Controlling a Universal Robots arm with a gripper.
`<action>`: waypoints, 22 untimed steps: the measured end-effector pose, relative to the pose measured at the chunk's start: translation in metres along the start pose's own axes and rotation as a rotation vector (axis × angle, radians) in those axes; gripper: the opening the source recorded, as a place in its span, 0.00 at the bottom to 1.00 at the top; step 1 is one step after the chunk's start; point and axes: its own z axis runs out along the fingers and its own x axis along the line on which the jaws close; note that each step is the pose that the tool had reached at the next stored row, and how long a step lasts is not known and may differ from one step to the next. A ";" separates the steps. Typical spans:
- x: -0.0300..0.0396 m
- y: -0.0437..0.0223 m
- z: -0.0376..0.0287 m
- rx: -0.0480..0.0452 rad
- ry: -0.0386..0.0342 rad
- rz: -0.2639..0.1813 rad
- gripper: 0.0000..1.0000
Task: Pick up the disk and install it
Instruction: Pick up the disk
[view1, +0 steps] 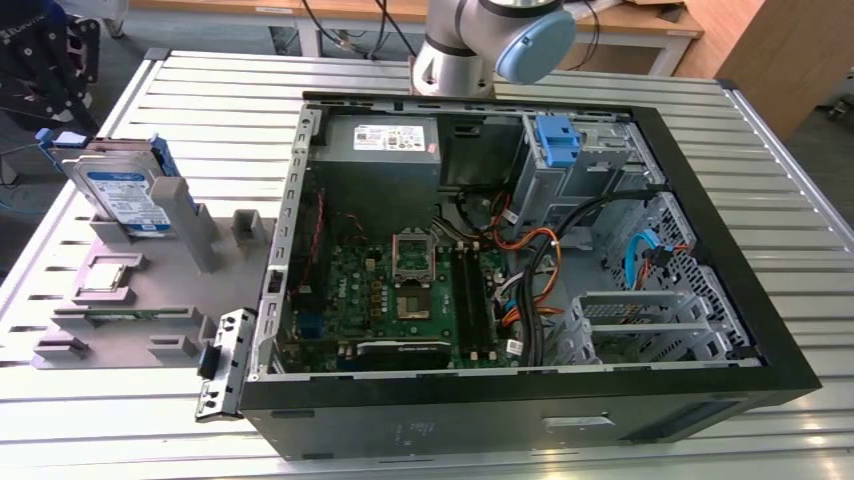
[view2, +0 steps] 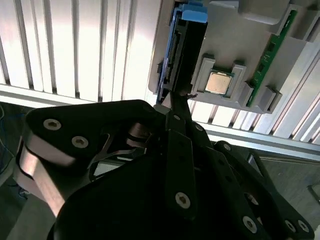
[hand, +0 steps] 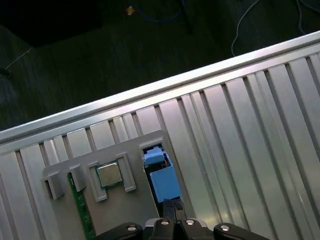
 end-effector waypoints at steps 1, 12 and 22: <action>0.0000 0.0000 0.0002 0.0012 -0.0001 -0.013 0.11; 0.0000 -0.0001 0.0015 0.0207 -0.0029 -0.160 0.11; 0.0000 -0.0002 0.0019 0.0357 -0.0053 -0.268 0.11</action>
